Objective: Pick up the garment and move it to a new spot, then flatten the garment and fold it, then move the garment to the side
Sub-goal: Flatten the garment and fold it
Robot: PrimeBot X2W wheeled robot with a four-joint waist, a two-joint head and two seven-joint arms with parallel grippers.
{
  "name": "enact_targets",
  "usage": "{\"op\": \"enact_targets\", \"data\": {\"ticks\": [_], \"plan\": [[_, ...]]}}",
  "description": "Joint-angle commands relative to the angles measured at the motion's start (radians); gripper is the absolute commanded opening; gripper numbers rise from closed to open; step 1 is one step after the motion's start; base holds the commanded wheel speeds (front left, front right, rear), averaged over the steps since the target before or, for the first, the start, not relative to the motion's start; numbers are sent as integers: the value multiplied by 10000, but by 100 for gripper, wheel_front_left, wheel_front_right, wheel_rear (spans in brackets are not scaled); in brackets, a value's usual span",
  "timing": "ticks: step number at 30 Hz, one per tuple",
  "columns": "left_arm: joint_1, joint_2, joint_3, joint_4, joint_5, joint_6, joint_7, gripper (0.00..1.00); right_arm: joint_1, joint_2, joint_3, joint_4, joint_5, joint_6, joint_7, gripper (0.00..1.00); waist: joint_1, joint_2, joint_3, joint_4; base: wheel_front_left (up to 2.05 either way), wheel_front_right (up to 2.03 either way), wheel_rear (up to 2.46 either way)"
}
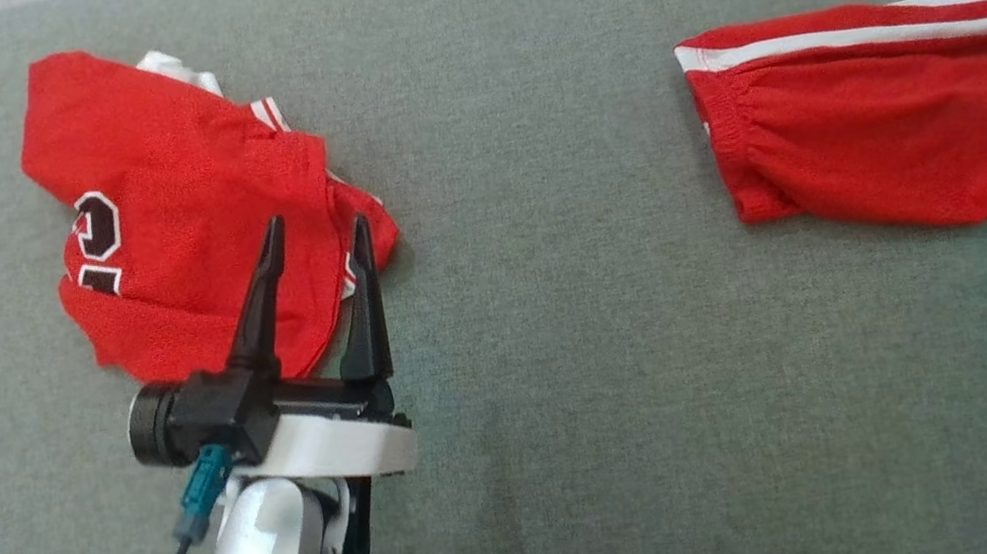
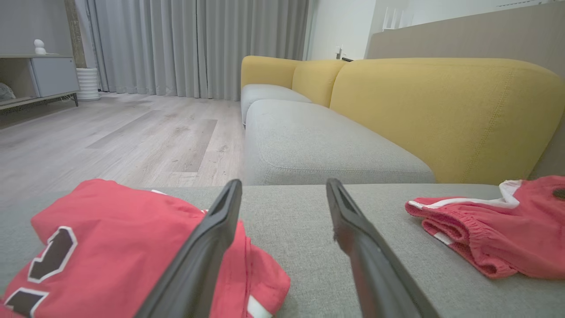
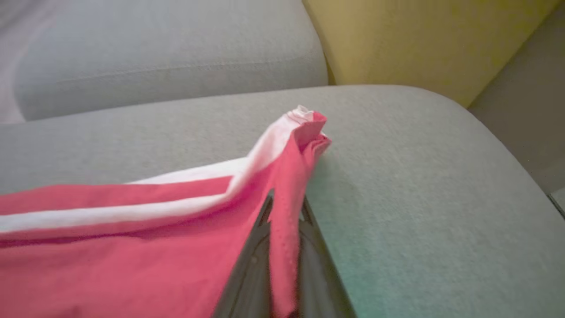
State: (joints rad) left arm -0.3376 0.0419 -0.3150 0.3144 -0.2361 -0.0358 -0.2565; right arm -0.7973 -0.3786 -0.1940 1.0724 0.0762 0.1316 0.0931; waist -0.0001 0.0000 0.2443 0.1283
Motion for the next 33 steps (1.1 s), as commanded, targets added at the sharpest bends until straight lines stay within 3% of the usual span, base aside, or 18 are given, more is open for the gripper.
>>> {"op": "enact_targets", "data": {"ticks": [1,10,15,22,31,32,33], "plan": [[-61,89,412,-254,114,-15,-53,100,-27,97,239,-465,3,-9,-213,0,1,0,-153,-16,0,0,0],[201,87,458,-184,157,22,-53,100,286,1832,2056,-1851,1187,-9,-721,0,1,0,-817,-37,0,0,0],[306,87,450,-190,153,15,-53,100,740,2471,3269,-2610,2008,-9,-691,0,1,0,-953,95,0,0,0],[384,86,410,-185,119,27,-53,100,1173,2759,4432,-2660,2617,-9,-714,0,1,0,-972,413,0,0,0],[360,86,351,-158,85,59,-53,100,1127,2722,5615,-1509,2612,-9,-834,0,1,0,-907,564,0,0,0],[358,86,348,-151,81,63,-53,100,1081,2664,5775,-1381,2497,-9,-929,24,1,0,-913,543,0,0,0],[355,86,338,-147,76,60,-53,100,1051,2637,5878,-1255,2462,-9,-1024,100,1,0,-931,515,0,0,0]]}}
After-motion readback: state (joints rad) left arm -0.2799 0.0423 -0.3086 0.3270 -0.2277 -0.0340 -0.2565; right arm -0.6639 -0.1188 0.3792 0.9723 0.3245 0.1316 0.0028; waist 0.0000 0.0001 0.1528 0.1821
